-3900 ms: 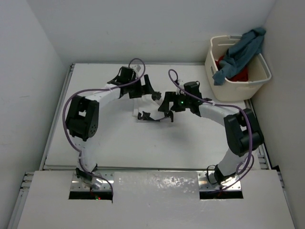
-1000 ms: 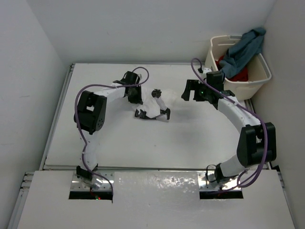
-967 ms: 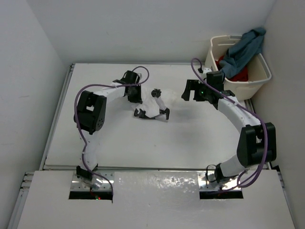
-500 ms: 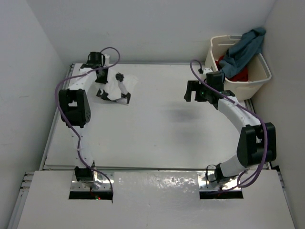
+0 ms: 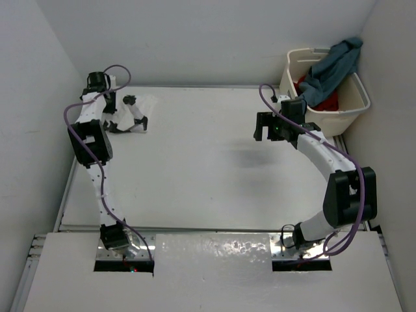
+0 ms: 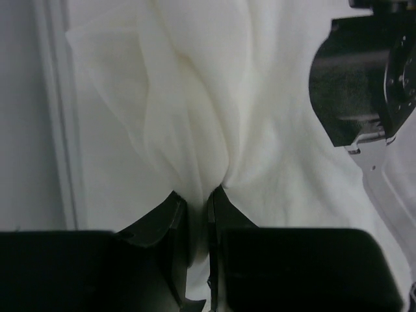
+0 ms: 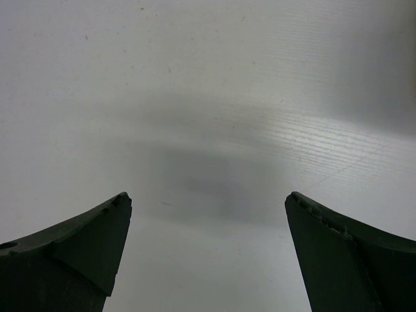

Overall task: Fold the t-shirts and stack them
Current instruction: Put the neatly folded tshirt into the corner of the board with the left arm

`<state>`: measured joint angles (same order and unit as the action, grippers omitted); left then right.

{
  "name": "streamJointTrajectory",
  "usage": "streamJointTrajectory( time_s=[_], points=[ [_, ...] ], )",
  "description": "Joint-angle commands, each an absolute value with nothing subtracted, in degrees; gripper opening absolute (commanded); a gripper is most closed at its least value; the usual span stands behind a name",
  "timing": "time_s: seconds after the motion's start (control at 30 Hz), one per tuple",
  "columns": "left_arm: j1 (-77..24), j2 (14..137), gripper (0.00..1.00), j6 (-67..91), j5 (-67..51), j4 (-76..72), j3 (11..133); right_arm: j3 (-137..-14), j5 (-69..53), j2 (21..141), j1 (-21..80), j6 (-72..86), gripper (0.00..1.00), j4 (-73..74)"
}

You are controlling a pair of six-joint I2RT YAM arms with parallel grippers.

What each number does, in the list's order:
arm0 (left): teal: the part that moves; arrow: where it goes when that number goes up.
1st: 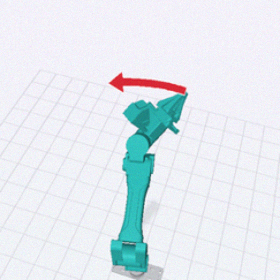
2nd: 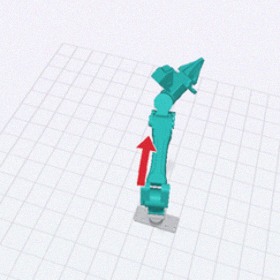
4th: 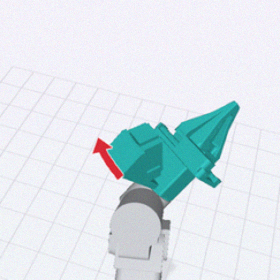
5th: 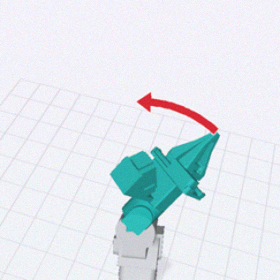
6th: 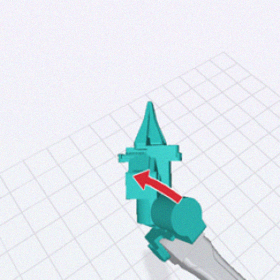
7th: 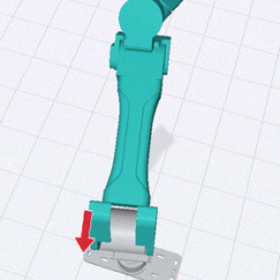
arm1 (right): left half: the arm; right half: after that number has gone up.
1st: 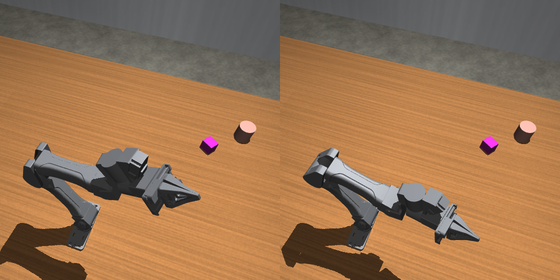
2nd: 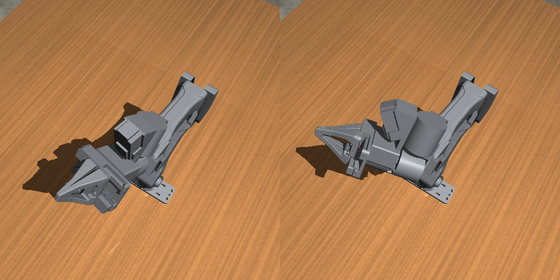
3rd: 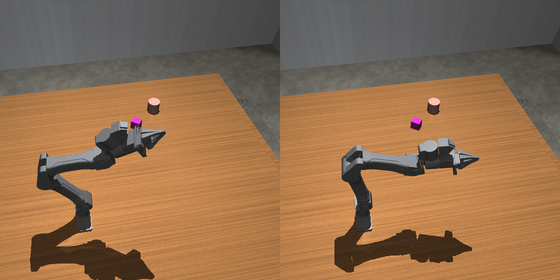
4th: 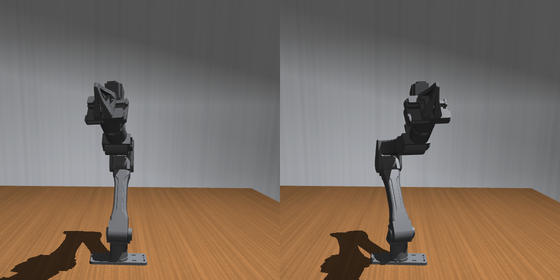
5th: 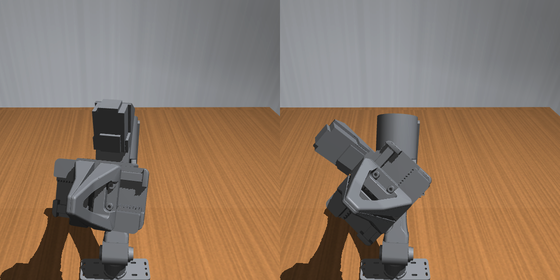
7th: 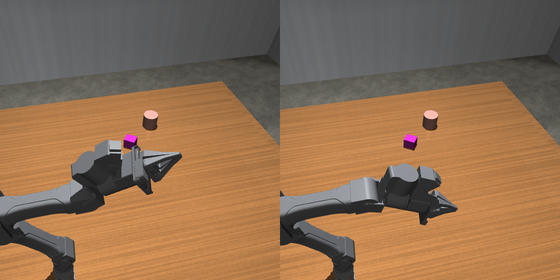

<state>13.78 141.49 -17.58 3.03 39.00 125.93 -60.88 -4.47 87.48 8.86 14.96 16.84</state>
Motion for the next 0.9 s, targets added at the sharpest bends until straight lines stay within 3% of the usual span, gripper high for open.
streamJointTrajectory(
  time_s=[0.0, 0.3, 0.33, 0.37, 0.43, 0.47, 0.73, 0.87],
  points=[
    [15.20, 141.41, 0.00, -18.11, 3.60, 34.19, 131.04, -63.19, -4.13, 86.31, 9.05, 14.76, 0.99, 17.14],
    [15.47, 143.44, 0.03, -17.84, 8.08, 30.76, 132.01, -63.11, -4.04, 84.99, 9.05, 15.47, 0.99, 17.93],
    [15.56, 143.44, 0.16, -17.49, 9.22, 30.85, 132.27, -63.11, -4.04, 84.73, 9.05, 15.47, 0.99, 17.84],
    [15.56, 143.18, 0.48, -17.14, 9.14, 31.28, 132.28, -63.19, -4.13, 84.20, 9.05, 15.21, 0.99, 17.84],
    [15.73, 142.04, 0.74, -16.70, 9.40, 31.82, 132.54, -63.63, -4.13, 83.94, 9.05, 14.77, 0.99, 18.37],
    [15.73, 141.42, 0.99, -16.70, 10.97, 32.25, 132.63, -64.07, -4.13, 83.76, 9.05, 14.68, 0.99, 18.46],
    [15.64, 126.67, 1.00, -12.85, 18.54, 34.79, 133.07, -65.92, -4.13, 80.51, 9.14, 13.62, 0.99, 18.72],
    [15.47, 116.92, 1.00, 2.84, 12.24, 38.58, 127.29, -64.25, -0.71, 78.05, 9.05, 14.41, 0.99, 18.90]
  ],
)
